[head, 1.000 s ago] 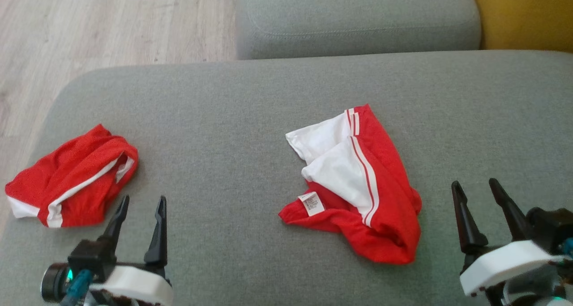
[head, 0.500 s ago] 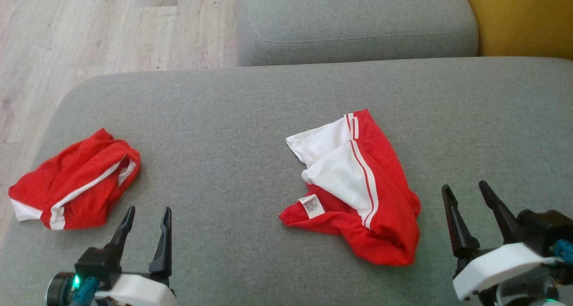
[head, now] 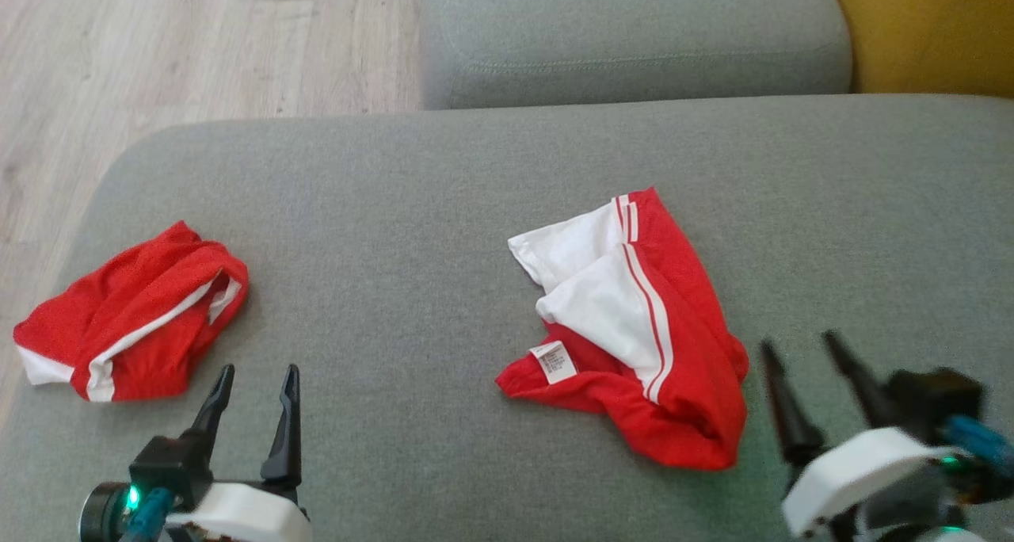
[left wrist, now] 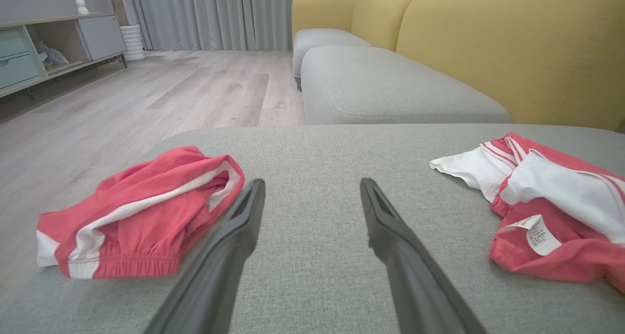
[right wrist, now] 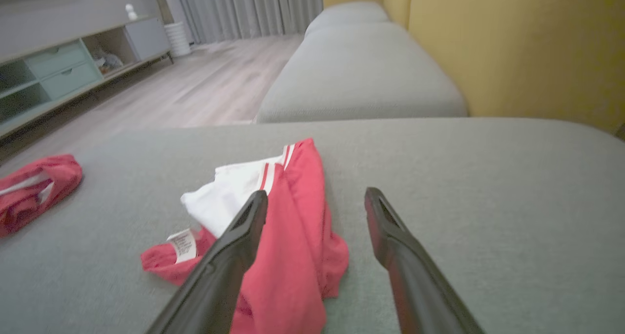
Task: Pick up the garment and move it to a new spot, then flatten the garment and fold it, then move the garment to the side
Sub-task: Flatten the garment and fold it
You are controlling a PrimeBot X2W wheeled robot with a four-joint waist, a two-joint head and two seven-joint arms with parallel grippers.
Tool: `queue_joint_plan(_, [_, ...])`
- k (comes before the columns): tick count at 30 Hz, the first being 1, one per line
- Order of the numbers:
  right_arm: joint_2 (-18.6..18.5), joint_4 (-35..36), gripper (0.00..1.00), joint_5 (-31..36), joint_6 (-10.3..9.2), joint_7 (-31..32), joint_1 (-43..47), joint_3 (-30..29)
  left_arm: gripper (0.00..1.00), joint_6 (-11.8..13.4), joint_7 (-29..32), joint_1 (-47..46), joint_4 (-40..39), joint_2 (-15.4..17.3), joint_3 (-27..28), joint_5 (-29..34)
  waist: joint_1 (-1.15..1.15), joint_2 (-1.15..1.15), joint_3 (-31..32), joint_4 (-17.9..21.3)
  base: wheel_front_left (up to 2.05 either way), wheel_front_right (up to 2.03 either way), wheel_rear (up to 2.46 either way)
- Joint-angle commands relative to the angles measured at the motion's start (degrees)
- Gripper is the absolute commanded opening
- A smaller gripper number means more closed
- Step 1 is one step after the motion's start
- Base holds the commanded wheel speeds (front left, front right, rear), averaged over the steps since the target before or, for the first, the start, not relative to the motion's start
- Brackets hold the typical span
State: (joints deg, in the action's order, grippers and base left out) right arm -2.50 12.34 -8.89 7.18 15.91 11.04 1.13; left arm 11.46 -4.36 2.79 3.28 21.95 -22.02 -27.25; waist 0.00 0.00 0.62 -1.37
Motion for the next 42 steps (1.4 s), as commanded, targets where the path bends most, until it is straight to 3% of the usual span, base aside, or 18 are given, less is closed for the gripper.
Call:
queue_joint_plan(1, [-0.38, 0.92, 1.00, 0.52, 0.31, 2.08, -3.69, 2.43, 1.00, 0.40, -0.62, -3.44, -1.80, 1.13, 2.62, -0.01, 0.00, 0.00, -0.57, -0.39, 0.00, 0.00, 0.00])
queue_joint_plan(19, [-6.64, -17.00, 1.00, -0.44, 0.31, 19.68, -22.29, 12.33, 1.00, -1.04, -5.63, -13.96, 0.90, -2.91, 0.23, 2.00, 0.00, 0.00, -9.59, -8.37, 0.00, 0.00, 0.00])
queue_joint_plan(20, [-6.98, -17.13, 0.75, -0.67, 0.31, 20.31, -22.47, 12.55, 1.00, -1.10, -5.86, -14.11, 1.31, -3.10, 0.15, 1.95, 0.00, 0.00, -9.54, -8.47, 0.00, 0.00, 0.00])
queue_joint_plan(22, [-7.61, -16.22, 0.00, -1.03, 0.31, 20.01, -22.70, 12.78, 1.00, -1.13, -6.24, -14.24, 2.03, -3.35, 0.08, 1.86, 0.00, 0.00, -9.27, -8.44, 0.00, 0.00, 0.00])
queue_joint_plan(27, [-5.87, -11.18, 0.00, -1.46, 0.31, 16.15, -20.66, 9.14, 1.00, -0.63, -6.84, -13.45, 3.06, -3.29, 0.45, 1.54, 0.00, 0.00, -8.05, -6.76, 0.00, 0.00, 0.00])
queue_joint_plan(32, [-1.58, -4.58, 0.00, -0.51, 0.31, 10.32, -14.47, -2.91, 1.00, 0.16, -7.02, -12.05, 3.00, -2.96, 0.95, 1.07, 0.00, 0.00, -6.74, -4.22, 0.00, 0.00, 0.00])
queue_joint_plan(37, [-0.43, -5.65, 0.00, -4.04, 0.31, 7.56, -7.51, -16.34, 1.00, 0.71, -6.97, -10.75, 2.47, -2.78, 1.13, 0.64, 0.00, 0.00, -5.93, -2.90, 0.00, 0.00, 0.00])
queue_joint_plan(38, [-0.42, -7.02, 0.24, -5.90, 0.31, 6.66, -6.53, -18.53, 1.00, 0.86, -6.98, -10.49, 2.33, -2.70, 1.22, 0.56, 0.00, 0.00, -5.86, -2.62, 0.00, 0.00, 0.00])
queue_joint_plan(39, [-0.41, -8.83, 1.00, -6.91, 0.31, 6.17, -5.62, -20.40, 1.00, 0.99, -6.96, -10.24, 2.17, -2.63, 1.30, 0.47, 0.00, 0.00, -5.82, -2.36, 0.00, 0.00, 0.00])
queue_joint_plan(42, [-0.40, -13.67, 1.00, -9.99, 0.31, 3.25, -4.87, -23.48, 1.00, 1.37, -6.88, -9.52, 1.75, -2.42, 1.47, 0.26, 0.00, 0.00, -5.60, -1.79, 0.00, 0.00, 0.00])
